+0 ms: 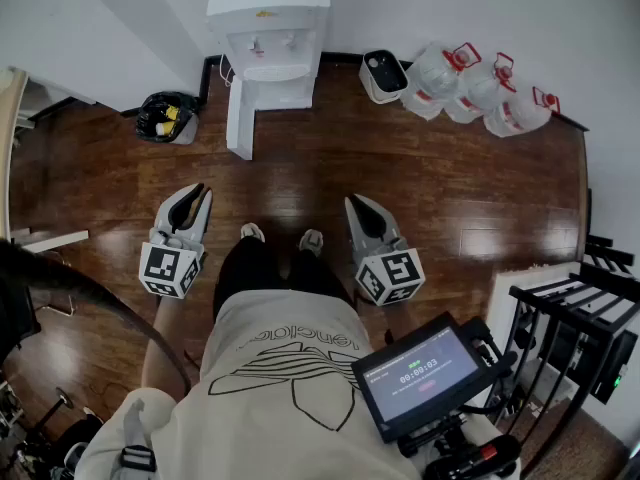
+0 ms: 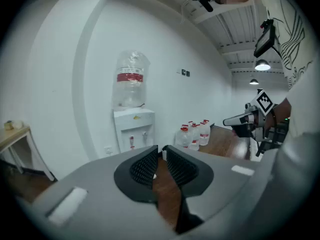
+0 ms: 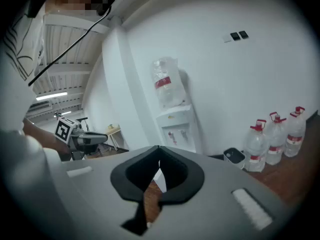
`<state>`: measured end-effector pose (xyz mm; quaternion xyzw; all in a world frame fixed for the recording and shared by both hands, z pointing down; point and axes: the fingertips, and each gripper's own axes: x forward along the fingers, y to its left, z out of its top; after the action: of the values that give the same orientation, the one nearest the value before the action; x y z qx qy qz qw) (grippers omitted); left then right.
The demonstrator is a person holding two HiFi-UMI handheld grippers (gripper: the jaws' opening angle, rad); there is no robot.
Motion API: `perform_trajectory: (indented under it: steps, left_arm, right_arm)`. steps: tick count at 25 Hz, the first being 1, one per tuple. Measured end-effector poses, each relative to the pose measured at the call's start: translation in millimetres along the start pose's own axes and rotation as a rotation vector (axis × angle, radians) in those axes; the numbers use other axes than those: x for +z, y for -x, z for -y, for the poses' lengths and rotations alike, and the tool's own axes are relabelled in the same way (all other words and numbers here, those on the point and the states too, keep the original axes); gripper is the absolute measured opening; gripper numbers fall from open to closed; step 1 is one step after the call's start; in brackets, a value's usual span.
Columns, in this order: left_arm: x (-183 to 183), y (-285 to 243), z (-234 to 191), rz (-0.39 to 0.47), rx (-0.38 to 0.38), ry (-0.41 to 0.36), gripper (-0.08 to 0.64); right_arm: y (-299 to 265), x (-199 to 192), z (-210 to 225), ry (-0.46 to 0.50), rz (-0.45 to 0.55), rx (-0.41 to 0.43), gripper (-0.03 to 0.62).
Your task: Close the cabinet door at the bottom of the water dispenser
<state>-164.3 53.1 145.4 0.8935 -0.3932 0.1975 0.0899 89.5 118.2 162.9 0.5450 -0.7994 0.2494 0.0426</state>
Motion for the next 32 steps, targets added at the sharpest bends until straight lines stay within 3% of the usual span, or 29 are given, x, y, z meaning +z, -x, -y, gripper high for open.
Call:
perform_trajectory:
  steps: [1,3,6,11,14,17,24,27,30,32]
  left_arm:
    - [-6,-10,-7,0.016,0.026,0.023,0.072]
    - [-19,-31,-21,0.047,0.066,0.070,0.071]
    - [-45,-65,-34,0.061,0.083,0.123,0.071]
    - [-105,-140,-56,0.078,0.059,0.138,0.094]
    - [-154,-165,-62,0.036,0.041,0.155,0.092]
    - [-196,-186,-71,-0.005,0.033,0.123,0.095]
    - [-274,-243,-110,-0.036,0.109,0.115,0.109]
    - [-316,-262,-130,-0.048,0.159,0.147,0.116]
    - [-369,-279,-139,-0.083,0.187,0.169,0.241]
    - [-391,-291,-146,-0.076,0.208,0.137,0.278]
  right_arm:
    - [-12,-7,9,-0.021,-0.019,-0.001,0.014]
    - [-36,-20,24,-0.052,-0.040,-0.003,0.093]
    - [-69,-35,36,-0.054,-0.023,-0.006,0.094]
    - [-141,-60,69,-0.020,0.015,-0.014,0.094]
    - [-167,-84,83,-0.015,0.005,-0.016,0.094]
    - [-191,-109,96,0.017,0.003,0.001,0.094]
    - [-247,-163,148,0.026,0.043,-0.006,0.103]
    - [-269,-194,173,0.026,0.049,-0.023,0.110]
    - [-278,-229,202,0.000,0.058,-0.073,0.120]
    - [-282,-251,217,-0.014,0.071,-0.096,0.120]
